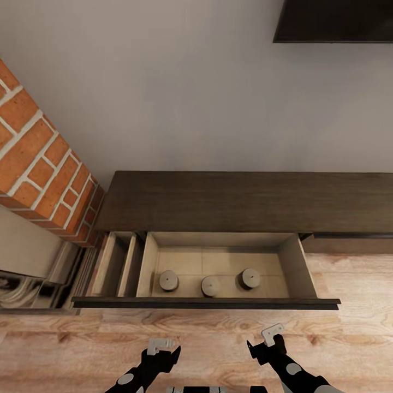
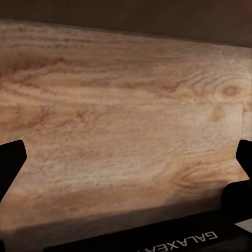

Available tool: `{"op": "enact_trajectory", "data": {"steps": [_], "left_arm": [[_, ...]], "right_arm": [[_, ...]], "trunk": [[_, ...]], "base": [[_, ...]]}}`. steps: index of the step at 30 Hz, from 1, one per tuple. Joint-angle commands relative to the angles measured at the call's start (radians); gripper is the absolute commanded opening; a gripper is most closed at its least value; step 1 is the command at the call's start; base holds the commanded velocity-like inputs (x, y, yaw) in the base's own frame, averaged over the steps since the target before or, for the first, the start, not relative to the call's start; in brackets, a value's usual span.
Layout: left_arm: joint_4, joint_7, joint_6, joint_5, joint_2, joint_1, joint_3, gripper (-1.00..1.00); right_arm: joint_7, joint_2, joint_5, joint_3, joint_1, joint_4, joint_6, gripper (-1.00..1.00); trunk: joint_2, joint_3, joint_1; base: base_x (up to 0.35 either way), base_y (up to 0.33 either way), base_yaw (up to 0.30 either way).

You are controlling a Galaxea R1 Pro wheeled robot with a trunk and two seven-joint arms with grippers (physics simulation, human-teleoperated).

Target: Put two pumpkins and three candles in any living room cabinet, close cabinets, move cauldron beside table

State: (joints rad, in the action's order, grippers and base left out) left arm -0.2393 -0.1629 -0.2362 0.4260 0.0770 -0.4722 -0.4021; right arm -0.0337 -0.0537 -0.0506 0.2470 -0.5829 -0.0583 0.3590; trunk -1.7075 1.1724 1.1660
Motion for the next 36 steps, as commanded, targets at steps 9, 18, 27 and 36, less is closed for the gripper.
{"op": "enact_trajectory", "data": {"steps": [9,18,27,36], "left_arm": [[0.0,0.0,0.0,-0.001,0.001,0.0,-0.001,1.0],[-0.058,0.002,0.0,-0.001,0.001,0.0,-0.002,1.0],[-0.078,0.002,0.0,-0.002,-0.005,0.0,-0.001,1.0],[-0.127,0.003,0.0,-0.003,-0.005,0.0,0.001,1.0]], "right_arm": [[0.0,0.001,-0.001,0.0,0.0,-0.001,0.0,1.0],[0.006,0.016,0.0,-0.006,0.0,-0.012,0.0,1.0],[0.093,0.022,-0.001,-0.073,-0.001,-0.019,0.0,1.0],[0.097,0.023,0.055,-0.076,-0.005,-0.075,-0.002,1.0]], "trunk": [[-0.063,0.028,0.035],[-0.126,0.057,0.069],[-0.161,0.072,0.088],[-0.224,0.1,0.123]], "base": [[0.0,0.0,0.0],[0.0,0.0,0.0],[0.0,0.0,0.0],[0.0,0.0,0.0]]}}
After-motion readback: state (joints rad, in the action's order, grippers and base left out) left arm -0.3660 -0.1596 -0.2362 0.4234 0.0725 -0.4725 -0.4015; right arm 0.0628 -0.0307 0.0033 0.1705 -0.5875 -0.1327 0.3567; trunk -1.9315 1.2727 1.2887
